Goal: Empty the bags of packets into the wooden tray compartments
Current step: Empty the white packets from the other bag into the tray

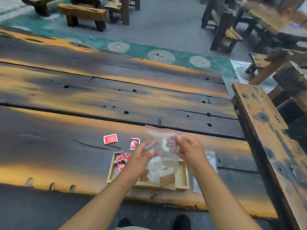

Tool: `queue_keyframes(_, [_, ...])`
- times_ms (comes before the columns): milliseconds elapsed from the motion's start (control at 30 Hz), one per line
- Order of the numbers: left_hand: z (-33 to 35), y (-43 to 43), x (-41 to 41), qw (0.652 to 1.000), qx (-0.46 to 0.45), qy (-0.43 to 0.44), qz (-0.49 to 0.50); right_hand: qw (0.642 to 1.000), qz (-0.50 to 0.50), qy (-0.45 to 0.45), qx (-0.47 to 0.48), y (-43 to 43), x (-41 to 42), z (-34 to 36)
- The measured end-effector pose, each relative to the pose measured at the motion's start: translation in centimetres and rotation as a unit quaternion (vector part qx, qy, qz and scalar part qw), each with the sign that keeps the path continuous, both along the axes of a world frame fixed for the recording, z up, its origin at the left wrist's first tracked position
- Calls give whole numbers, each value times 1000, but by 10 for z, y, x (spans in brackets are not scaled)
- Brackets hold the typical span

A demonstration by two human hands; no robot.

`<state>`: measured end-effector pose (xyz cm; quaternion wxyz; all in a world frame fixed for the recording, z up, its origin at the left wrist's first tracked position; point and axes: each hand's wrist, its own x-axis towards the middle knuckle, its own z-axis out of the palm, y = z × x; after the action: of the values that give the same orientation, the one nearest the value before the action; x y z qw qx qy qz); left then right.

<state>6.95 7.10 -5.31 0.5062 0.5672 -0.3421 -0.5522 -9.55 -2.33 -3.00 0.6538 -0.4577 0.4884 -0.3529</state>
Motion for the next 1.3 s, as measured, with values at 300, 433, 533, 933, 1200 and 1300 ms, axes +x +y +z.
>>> queue_keyframes(300, [6,29,44,997,29,-38,-61,999,-23,-43,-10,30,38,9])
queue_keyframes(433, [38,22,51,998,-7,-57,-27,998,9,-57,-19,33,38,16])
queue_keyframes(533, [63,14,52,985,-69,-155,-32,997,32,-54,-51,33,30,20])
queue_keyframes(933, [67,-8,-11,960,-23,-269,-70,986,111,49,-112,16,-27,11])
queue_keyframes(1200, [36,-1,-42,982,29,-186,-12,987,14,119,-108,16,-43,-10])
queue_keyframes(1300, [20,0,-47,982,30,-187,2,989,25,129,-70,30,-35,-16])
